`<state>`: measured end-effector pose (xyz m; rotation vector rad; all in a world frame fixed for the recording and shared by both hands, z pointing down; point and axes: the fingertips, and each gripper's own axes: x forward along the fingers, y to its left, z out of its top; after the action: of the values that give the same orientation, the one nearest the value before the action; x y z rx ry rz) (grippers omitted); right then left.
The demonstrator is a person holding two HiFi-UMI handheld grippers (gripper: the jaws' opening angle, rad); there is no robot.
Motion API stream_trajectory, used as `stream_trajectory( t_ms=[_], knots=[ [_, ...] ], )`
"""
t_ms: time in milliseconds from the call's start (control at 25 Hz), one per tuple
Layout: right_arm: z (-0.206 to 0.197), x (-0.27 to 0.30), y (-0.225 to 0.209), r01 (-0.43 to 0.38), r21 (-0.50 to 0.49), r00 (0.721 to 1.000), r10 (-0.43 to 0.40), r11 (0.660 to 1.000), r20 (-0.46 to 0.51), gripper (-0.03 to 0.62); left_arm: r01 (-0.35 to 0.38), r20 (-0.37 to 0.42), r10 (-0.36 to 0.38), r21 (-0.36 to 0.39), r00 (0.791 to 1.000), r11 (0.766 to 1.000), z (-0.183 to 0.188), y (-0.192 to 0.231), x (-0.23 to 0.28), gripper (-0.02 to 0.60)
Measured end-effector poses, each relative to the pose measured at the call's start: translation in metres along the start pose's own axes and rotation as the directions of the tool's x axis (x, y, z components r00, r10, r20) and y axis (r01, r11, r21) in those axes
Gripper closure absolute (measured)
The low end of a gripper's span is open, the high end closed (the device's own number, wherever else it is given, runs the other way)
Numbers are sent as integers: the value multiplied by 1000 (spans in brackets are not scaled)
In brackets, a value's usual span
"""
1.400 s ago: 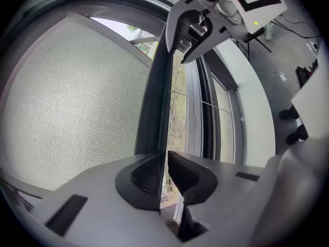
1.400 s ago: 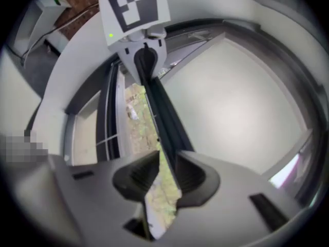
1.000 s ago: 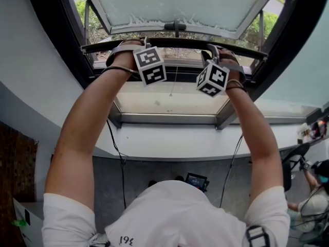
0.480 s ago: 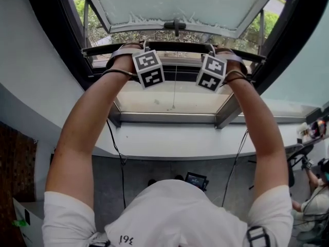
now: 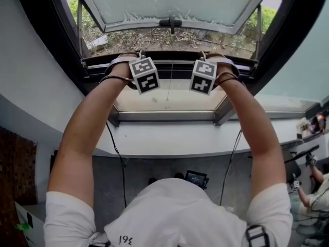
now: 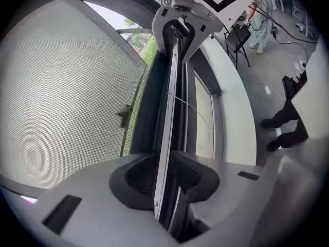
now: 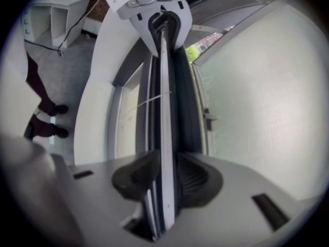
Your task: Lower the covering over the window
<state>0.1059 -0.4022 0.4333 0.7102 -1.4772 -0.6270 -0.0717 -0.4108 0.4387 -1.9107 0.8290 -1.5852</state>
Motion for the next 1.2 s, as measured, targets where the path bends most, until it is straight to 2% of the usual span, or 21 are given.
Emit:
stream_trajectory(
  t_ms=[240,440,720,1200],
  knots=[
    [-1,-1,7,-81,-19,997,81,997,-16,437,83,11,-83,-1,997,997,0,-8,-2,432],
    [-1,2,10,-82,-55,996,79,995,-52,428,65,5,-65,14,998,998,-1,-11,1,419],
    [-2,6,17,-78,-51,995,75,996,-60,428,51,7,-51,22,999,998,-2,-16,6,420],
    [-3,27,47,-150,-39,986,146,988,-83,427,123,1,-123,-15,992,992,-7,-47,27,419]
  ],
)
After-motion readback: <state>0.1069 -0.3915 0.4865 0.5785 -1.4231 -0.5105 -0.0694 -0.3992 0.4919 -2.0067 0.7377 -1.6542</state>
